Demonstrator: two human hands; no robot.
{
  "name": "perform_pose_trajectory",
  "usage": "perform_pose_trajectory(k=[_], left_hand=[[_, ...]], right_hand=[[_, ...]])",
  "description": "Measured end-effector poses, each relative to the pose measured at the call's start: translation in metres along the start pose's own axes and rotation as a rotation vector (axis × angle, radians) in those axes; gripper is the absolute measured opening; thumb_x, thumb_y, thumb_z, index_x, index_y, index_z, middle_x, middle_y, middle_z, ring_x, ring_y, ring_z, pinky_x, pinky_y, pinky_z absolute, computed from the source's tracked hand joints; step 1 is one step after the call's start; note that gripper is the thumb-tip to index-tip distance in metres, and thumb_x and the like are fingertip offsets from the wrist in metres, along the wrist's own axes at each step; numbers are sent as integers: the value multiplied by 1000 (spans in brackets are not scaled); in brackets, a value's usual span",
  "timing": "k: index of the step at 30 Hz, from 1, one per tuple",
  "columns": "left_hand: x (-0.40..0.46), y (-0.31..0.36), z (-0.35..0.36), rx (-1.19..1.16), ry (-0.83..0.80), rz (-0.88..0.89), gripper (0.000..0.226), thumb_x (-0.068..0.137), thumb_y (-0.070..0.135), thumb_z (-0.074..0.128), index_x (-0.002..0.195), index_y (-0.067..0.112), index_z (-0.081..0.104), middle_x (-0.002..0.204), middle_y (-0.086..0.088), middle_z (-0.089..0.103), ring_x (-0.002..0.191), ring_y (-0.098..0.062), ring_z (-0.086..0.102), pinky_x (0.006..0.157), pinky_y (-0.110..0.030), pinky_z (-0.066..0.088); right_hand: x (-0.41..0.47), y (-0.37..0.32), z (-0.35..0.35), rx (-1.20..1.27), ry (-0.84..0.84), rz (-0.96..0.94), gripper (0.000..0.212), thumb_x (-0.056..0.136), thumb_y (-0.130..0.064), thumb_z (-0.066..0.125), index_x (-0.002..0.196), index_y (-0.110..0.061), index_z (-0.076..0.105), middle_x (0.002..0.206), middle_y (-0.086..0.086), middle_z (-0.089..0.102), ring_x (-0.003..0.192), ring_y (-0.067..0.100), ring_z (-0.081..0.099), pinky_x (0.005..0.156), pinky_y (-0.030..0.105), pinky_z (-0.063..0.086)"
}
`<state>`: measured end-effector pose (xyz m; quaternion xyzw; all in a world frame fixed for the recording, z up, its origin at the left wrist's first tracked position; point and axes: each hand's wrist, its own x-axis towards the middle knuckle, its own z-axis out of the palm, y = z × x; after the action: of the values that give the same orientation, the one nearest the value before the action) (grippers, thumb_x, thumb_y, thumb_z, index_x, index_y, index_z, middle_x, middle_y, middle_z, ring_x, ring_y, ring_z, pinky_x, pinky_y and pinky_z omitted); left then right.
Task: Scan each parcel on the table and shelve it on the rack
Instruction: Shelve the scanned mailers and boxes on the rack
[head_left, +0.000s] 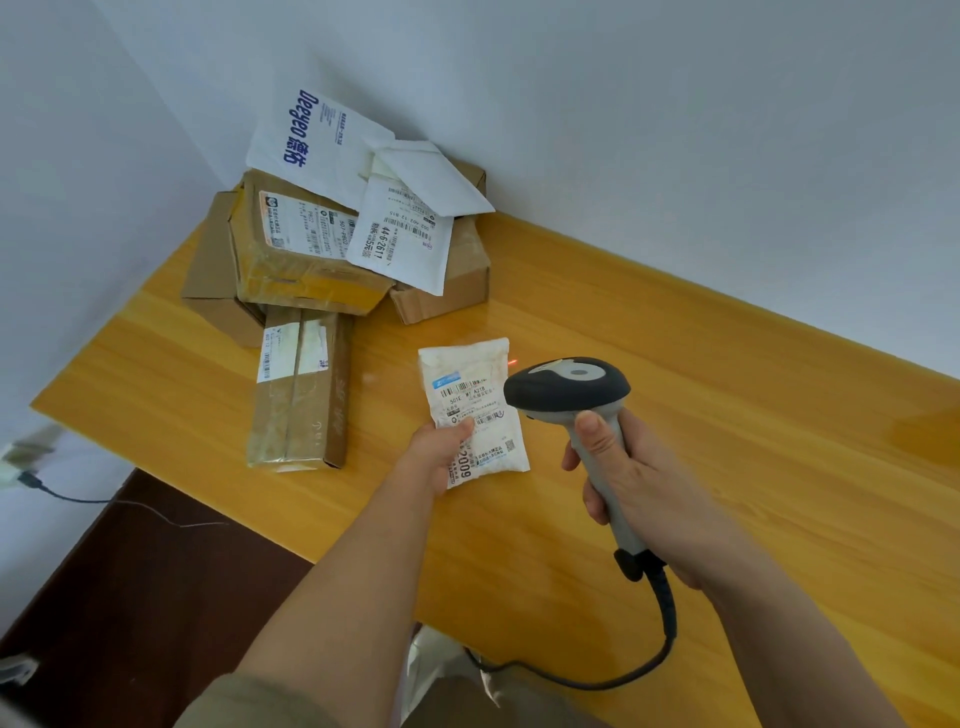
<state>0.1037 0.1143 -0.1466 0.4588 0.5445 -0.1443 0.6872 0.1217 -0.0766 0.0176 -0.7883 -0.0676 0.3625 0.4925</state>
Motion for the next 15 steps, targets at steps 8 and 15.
perform_pose_trajectory(k=[8, 15], left_hand=[[-35, -12, -20, -152, 18, 77, 17, 95, 15, 63, 111, 16, 59, 112, -9, 70, 83, -25, 70, 61, -39, 59], [-73, -34, -71, -350, -49, 153, 36, 97, -5, 51, 131, 8, 54, 126, -16, 65, 111, -36, 64, 86, -51, 54]], right_hand=[[-21, -6, 2, -31, -70, -109, 56, 84, -64, 40, 100, -14, 58, 60, -8, 61, 52, 10, 52, 55, 26, 45], [-44, -11, 23, 7, -179, -142, 59, 78, -71, 43, 107, -22, 60, 85, 20, 65, 57, 12, 54, 63, 32, 47]])
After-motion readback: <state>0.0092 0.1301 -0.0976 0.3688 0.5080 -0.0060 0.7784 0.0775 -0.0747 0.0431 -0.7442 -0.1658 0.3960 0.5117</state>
